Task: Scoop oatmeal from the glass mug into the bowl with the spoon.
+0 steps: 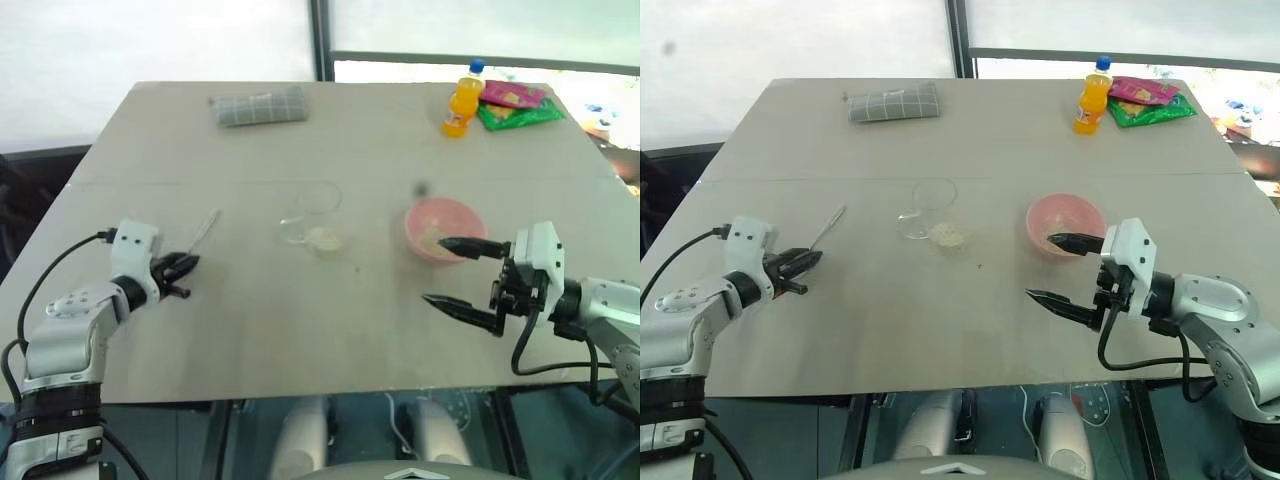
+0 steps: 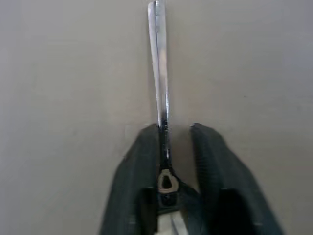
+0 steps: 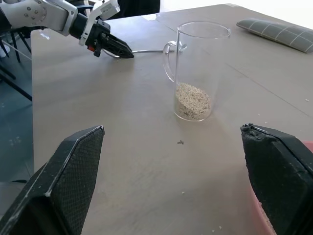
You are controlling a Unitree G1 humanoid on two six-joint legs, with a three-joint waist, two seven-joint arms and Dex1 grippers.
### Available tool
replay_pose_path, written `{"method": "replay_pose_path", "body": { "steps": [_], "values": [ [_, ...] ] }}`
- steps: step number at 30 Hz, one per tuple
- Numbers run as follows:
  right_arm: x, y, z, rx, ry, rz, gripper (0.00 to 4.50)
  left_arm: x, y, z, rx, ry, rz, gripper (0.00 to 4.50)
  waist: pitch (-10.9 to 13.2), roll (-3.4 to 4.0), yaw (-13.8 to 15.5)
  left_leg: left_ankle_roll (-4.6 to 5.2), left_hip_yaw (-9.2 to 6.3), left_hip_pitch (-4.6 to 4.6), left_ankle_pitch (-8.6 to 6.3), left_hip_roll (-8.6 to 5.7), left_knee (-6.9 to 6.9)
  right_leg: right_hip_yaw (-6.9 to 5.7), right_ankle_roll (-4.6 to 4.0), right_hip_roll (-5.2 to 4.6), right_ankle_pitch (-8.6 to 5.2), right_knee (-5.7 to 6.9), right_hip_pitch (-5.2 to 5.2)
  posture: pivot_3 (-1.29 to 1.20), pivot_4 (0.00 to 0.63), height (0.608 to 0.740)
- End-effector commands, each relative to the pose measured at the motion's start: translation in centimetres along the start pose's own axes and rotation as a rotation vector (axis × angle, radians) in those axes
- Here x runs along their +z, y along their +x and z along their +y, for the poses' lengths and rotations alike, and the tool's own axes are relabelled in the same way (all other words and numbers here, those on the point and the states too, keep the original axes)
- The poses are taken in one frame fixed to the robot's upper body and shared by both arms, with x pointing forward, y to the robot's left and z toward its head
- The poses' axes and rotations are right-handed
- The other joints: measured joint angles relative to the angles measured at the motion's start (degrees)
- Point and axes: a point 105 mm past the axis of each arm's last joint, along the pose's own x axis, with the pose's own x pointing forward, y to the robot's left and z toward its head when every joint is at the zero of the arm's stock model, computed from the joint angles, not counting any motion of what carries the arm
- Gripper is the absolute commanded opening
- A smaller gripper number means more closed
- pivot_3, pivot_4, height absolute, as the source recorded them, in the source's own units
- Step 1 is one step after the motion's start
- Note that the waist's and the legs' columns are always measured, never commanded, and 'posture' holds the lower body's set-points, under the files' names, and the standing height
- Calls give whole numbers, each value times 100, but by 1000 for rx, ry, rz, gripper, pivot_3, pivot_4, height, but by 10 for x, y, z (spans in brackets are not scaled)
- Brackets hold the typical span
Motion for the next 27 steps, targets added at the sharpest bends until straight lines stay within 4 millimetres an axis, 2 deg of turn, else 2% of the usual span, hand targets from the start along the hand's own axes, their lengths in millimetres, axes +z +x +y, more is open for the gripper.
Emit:
{"method": "replay_pose_path", "body": {
  "steps": [1,4,6,11,13,15,18,21,24,27],
  "values": [
    [8,1,1,21,-41,-16,4500,-21,2,-9,-22,-36,59,43,-3,7,0,2,3,0,1,0,0,2,0,0,0,0,0,0,150,718],
    [8,2,-3,13,-34,-22,4500,-1,1,-8,7,-26,-56,43,-3,7,5,25,7,1,14,-2,0,5,0,0,0,0,0,0,150,718],
    [12,2,-7,5,-4,-57,4500,36,-3,-7,39,-6,-231,43,-2,4,14,25,5,0,15,-3,1,4,1,-1,0,0,0,0,150,718],
    [41,8,-30,-71,62,-198,4500,125,-22,-18,66,74,-585,43,49,-81,11,24,-10,-15,16,7,15,-7,-14,4,11,4,-2,0,150,718],
    [50,12,-39,-102,84,-237,4500,147,-26,-23,72,130,-651,43,51,-86,1,22,-11,-25,18,10,22,-10,-20,7,16,3,-3,0,150,718],
    [60,21,-54,-196,118,-270,4500,174,-29,-40,43,203,-724,43,50,-86,-13,13,2,-24,23,3,18,-1,-10,5,22,-2,-1,0,150,718],
    [79,38,-65,-278,189,-338,4500,206,-35,-71,-43,273,-826,43,55,-84,-11,-2,9,-25,33,-4,13,0,6,13,30,-1,-4,0,150,718],
    [102,60,-71,-313,255,-393,4500,223,-37,-107,-161,350,-892,43,61,-82,-13,-3,9,-27,35,-15,13,-5,8,19,31,11,-8,0,150,718],
    [120,74,-77,-301,342,-445,4500,220,-32,-145,-271,500,-887,43,61,-81,-18,-3,25,-27,35,-18,13,-4,9,21,31,16,-11,0,150,718],
    [122,88,-88,-311,397,-422,4500,215,-30,-173,-370,556,-893,43,62,-80,-14,-2,42,-27,35,-19,13,-5,9,23,31,18,-10,0,150,718]
  ]
}}
